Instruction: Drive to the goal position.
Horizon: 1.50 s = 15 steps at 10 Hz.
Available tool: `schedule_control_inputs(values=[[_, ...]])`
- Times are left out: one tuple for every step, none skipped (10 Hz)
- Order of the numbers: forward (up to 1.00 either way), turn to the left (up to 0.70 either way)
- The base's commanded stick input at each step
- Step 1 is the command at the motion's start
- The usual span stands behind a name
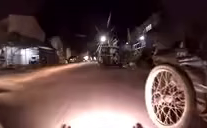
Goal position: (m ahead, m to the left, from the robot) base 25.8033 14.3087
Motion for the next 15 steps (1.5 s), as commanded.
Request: schedule_control_inputs(values=[[0.45, 0.00], [0.45, 0.00], [0.45, 0.00], [0.45, 0.00], [0.45, 0.00], [0.45, 0.00], [0.45, 0.00], [0.45, 0.00], [0.45, 0.00], [0.45, 0.00], [0.45, 0.00], [0.45, 0.00], [0.45, 0.00], [0.45, 0.00], [0.45, 0.00]])
